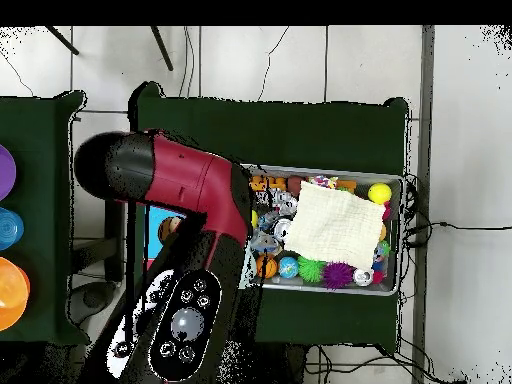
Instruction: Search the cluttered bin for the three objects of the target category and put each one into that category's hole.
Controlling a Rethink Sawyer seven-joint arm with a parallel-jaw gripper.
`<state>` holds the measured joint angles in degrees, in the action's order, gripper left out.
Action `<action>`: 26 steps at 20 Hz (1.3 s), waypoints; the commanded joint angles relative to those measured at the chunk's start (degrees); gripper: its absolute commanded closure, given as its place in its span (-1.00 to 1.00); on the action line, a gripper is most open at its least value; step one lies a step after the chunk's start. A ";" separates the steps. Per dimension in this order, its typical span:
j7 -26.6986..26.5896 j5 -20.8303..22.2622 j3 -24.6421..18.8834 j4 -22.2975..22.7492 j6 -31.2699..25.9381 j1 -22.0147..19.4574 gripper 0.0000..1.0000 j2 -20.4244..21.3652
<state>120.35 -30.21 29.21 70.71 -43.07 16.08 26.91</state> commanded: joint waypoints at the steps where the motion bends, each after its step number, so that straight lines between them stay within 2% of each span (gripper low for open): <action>1: -5.75 8.56 -5.57 1.20 -7.24 -4.66 1.00 0.22; 2: -6.63 8.84 -6.18 2.15 -6.30 -5.61 1.00 0.36; 9: -11.56 12.82 -11.75 0.66 -2.11 -13.65 1.00 -2.66; 13: -14.60 16.81 -13.97 -1.83 -4.01 -18.09 1.00 -3.52; 18: -16.26 21.93 -16.64 -0.74 -2.30 -21.73 1.00 -2.30; 19: -15.53 24.06 -18.01 -0.46 -2.44 -22.79 -1.00 -1.83; 22: -16.28 24.76 -18.50 -0.54 -3.63 -23.76 -1.00 -2.29; 26: -12.96 26.03 -20.92 2.09 0.85 -26.61 -1.00 -2.44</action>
<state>120.15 -9.17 18.52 68.75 -43.04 -7.51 26.02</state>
